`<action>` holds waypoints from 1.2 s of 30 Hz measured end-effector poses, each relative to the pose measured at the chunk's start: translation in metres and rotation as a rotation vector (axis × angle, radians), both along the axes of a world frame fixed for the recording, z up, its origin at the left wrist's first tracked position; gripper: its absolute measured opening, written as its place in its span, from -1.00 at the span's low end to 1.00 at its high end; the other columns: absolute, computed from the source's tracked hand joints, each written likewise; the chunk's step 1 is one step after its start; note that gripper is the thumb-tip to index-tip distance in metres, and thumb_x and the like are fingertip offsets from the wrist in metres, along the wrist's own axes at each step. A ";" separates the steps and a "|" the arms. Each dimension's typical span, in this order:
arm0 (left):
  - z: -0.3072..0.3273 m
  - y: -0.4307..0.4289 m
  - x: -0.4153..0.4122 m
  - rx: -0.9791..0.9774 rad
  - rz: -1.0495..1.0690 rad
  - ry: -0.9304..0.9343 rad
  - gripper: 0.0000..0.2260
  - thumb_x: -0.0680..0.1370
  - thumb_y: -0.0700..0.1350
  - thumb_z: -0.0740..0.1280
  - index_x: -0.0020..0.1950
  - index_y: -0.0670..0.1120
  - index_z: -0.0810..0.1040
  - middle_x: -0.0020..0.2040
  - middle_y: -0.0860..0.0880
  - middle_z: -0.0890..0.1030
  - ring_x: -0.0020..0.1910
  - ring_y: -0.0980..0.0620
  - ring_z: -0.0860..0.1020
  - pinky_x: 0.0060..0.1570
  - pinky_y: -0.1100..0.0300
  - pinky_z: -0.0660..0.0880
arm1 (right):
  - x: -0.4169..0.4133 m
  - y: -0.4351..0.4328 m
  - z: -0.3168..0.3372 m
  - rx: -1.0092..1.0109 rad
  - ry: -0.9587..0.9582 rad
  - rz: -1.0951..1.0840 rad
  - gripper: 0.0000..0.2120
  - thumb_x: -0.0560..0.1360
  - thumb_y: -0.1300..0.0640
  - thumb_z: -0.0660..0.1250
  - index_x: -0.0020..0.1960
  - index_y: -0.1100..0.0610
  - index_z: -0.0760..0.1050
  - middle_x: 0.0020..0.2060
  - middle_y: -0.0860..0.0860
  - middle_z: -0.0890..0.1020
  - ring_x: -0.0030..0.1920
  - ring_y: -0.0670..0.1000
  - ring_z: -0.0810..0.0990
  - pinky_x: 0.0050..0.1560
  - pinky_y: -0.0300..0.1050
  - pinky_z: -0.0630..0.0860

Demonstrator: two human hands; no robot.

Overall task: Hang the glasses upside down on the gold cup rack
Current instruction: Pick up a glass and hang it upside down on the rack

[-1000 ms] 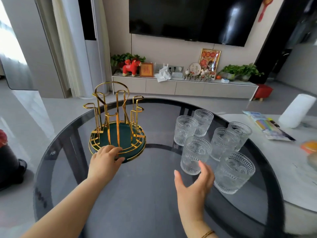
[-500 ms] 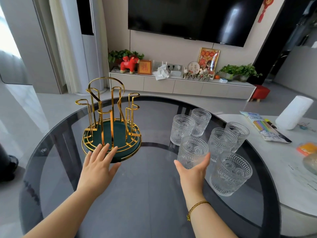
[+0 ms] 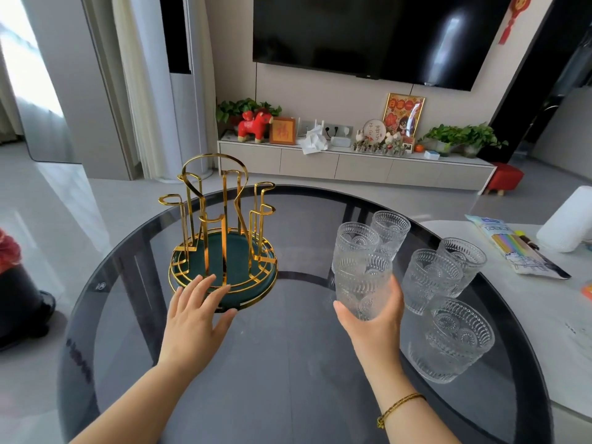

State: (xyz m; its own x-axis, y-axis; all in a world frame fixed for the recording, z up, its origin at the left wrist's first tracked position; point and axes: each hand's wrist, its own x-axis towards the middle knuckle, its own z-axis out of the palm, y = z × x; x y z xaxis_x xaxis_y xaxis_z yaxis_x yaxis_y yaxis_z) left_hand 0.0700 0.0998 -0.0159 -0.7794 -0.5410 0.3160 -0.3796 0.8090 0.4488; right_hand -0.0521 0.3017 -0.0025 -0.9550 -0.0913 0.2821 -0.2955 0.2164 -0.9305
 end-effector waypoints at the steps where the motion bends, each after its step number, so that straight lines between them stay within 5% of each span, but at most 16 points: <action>1: 0.001 -0.001 0.002 0.038 0.028 0.051 -0.65 0.47 -0.12 0.35 0.24 -0.13 0.48 0.36 -0.21 0.41 0.41 -0.23 0.25 0.43 -0.16 0.08 | 0.000 -0.001 0.008 0.008 0.004 0.039 -0.11 0.21 0.18 0.52 0.38 0.00 0.10 0.19 -0.16 0.21 0.23 -0.17 0.21 0.29 -0.20 0.18; 6: 0.003 -0.012 0.014 0.188 0.132 0.140 -0.63 0.46 -0.15 0.36 0.25 -0.17 0.45 0.33 -0.21 0.44 0.35 -0.21 0.34 0.36 -0.15 0.24 | 0.004 -0.009 0.048 0.061 0.026 0.183 -0.10 0.18 0.15 0.53 0.35 -0.10 0.08 0.04 -0.34 0.29 0.03 -0.26 0.33 0.05 -0.35 0.29; 8: 0.000 -0.017 0.017 0.228 0.135 0.102 -0.58 0.48 -0.10 0.34 0.31 -0.13 0.38 0.37 -0.17 0.40 0.37 -0.17 0.31 0.38 -0.12 0.23 | 0.005 -0.013 0.062 0.097 0.042 0.225 -0.21 0.18 0.13 0.53 0.23 -0.14 0.15 -0.05 -0.31 0.33 -0.05 -0.23 0.39 -0.17 -0.43 0.31; 12: -0.004 -0.027 0.019 0.225 0.104 0.037 -0.52 0.51 -0.01 0.28 0.39 -0.07 0.25 0.44 -0.10 0.30 0.42 -0.12 0.25 0.42 -0.06 0.18 | 0.011 -0.019 0.097 0.254 0.128 0.368 -0.43 0.17 0.04 0.52 -0.08 -0.30 0.20 -0.10 -0.39 0.34 -0.14 -0.48 0.35 -0.32 -0.55 0.36; 16: -0.006 -0.039 0.023 0.158 0.068 0.002 -0.55 0.54 0.02 0.21 0.41 -0.03 0.22 0.47 -0.06 0.24 0.46 -0.08 0.17 0.45 -0.02 0.10 | 0.019 -0.032 0.150 0.542 0.248 0.511 -0.38 0.14 -0.07 0.49 0.10 -0.30 0.27 -0.06 -0.38 0.39 -0.06 -0.30 0.40 -0.22 -0.44 0.29; 20: -0.008 -0.061 0.032 0.087 0.011 -0.119 -0.56 0.58 0.05 0.08 0.45 0.09 0.08 0.52 0.00 0.08 0.50 -0.02 0.01 0.48 0.00 -0.06 | 0.027 -0.064 0.197 0.943 0.345 0.602 -0.23 0.16 -0.11 0.49 0.30 -0.17 0.24 0.17 -0.14 0.42 0.09 -0.12 0.37 -0.07 -0.26 0.31; 22: -0.011 -0.066 0.034 0.055 0.011 -0.162 -0.56 0.59 0.05 0.02 0.45 0.12 0.01 0.53 0.02 0.03 0.51 -0.02 -0.05 0.48 -0.02 -0.16 | 0.034 -0.083 0.211 1.093 0.386 0.614 -0.22 0.17 -0.10 0.49 0.28 -0.11 0.20 0.13 -0.08 0.43 0.03 -0.04 0.42 -0.08 -0.17 0.34; 27: -0.017 -0.068 0.035 0.063 -0.024 -0.159 -0.57 0.60 0.04 -0.02 0.45 0.11 -0.04 0.53 0.04 0.02 0.51 0.01 -0.06 0.48 0.02 -0.16 | 0.043 -0.130 0.224 1.310 0.472 0.640 -0.35 0.21 -0.05 0.50 0.13 0.06 0.20 -0.32 -0.08 0.37 -0.35 -0.08 0.35 -0.43 -0.16 0.24; 33: -0.017 -0.071 0.034 0.110 -0.035 -0.121 -0.59 0.60 0.01 -0.01 0.45 0.11 0.00 0.53 0.04 0.04 0.51 0.00 -0.03 0.48 0.02 -0.12 | 0.046 -0.167 0.218 1.470 0.556 0.659 -0.34 0.21 -0.08 0.48 0.19 0.06 0.26 -0.18 -0.06 0.41 -0.18 0.00 0.40 -0.33 -0.14 0.24; 36: -0.016 -0.071 0.034 0.126 -0.041 -0.120 -0.59 0.60 0.01 -0.02 0.45 0.11 0.00 0.53 0.04 0.04 0.51 0.00 -0.02 0.49 0.02 -0.12 | 0.046 -0.182 0.212 1.506 0.561 0.690 -0.34 0.24 -0.09 0.47 0.21 0.05 0.25 -0.13 -0.07 0.38 -0.10 0.02 0.37 -0.09 -0.12 0.23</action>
